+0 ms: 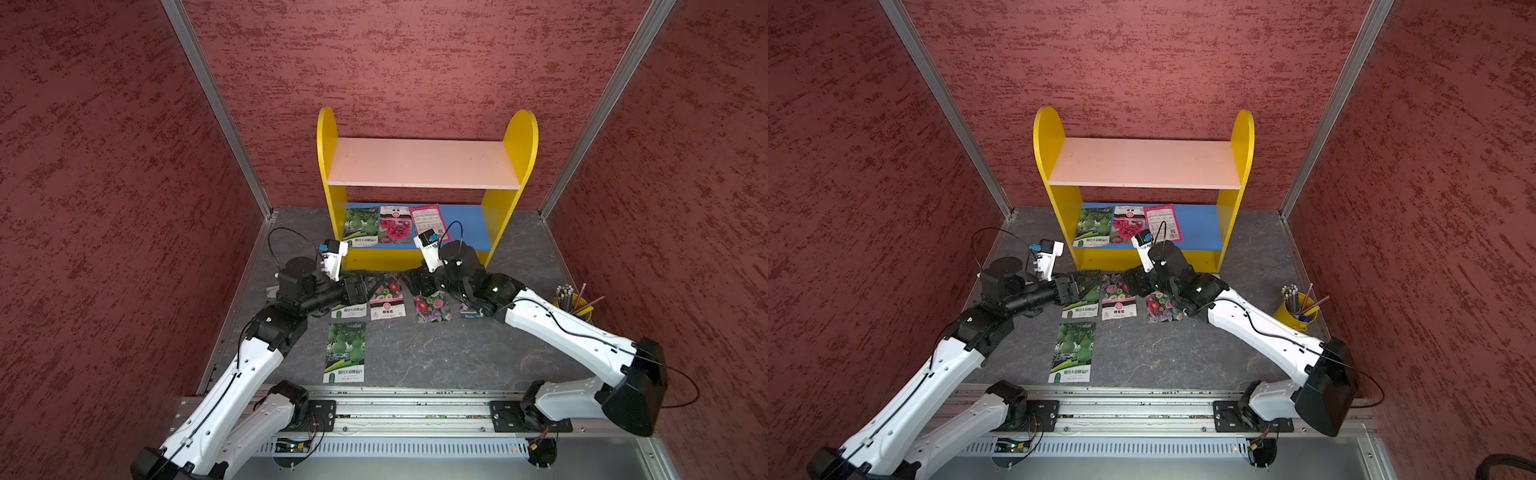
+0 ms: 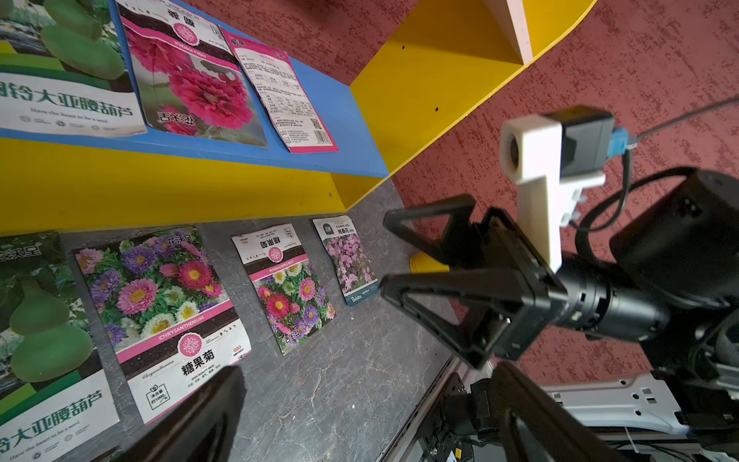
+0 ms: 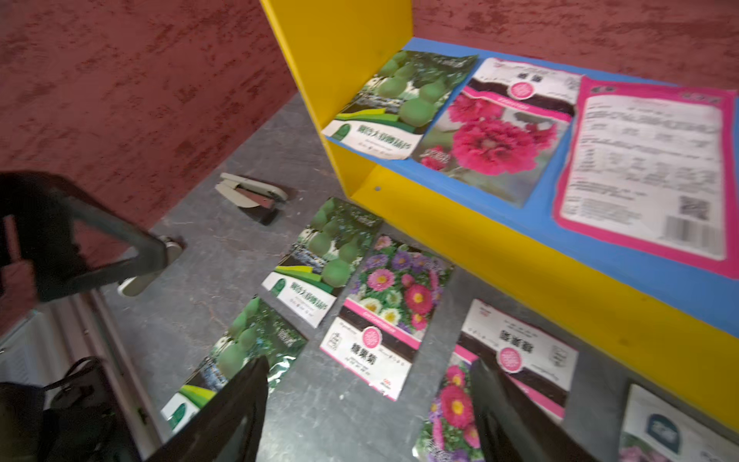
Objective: Take the seed bag off the shelf
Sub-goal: Place the seed packet at the center of the board, then pick up the seed packet from the shelf.
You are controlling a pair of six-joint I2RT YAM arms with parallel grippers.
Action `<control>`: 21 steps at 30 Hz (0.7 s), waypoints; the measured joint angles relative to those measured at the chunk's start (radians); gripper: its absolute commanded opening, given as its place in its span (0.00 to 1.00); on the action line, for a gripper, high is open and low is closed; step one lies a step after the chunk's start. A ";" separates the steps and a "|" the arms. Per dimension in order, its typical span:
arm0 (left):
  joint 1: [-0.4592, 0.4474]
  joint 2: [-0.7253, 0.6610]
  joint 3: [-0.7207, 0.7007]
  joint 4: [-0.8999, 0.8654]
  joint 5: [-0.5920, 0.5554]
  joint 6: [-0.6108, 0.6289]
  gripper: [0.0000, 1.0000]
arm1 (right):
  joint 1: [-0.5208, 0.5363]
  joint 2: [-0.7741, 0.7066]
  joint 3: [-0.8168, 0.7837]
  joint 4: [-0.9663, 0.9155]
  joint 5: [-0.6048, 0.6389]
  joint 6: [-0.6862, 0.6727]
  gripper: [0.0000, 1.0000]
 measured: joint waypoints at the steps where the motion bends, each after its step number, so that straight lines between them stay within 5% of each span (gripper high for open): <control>1: -0.012 0.008 0.000 0.007 -0.005 0.000 1.00 | -0.022 0.020 0.023 -0.002 0.000 -0.016 0.84; 12: -0.068 0.113 0.022 0.058 -0.034 0.000 1.00 | -0.203 0.264 0.233 -0.006 -0.020 -0.120 0.98; 21: -0.084 0.126 0.027 0.081 -0.056 0.000 1.00 | -0.277 0.436 0.374 0.008 -0.051 -0.135 0.98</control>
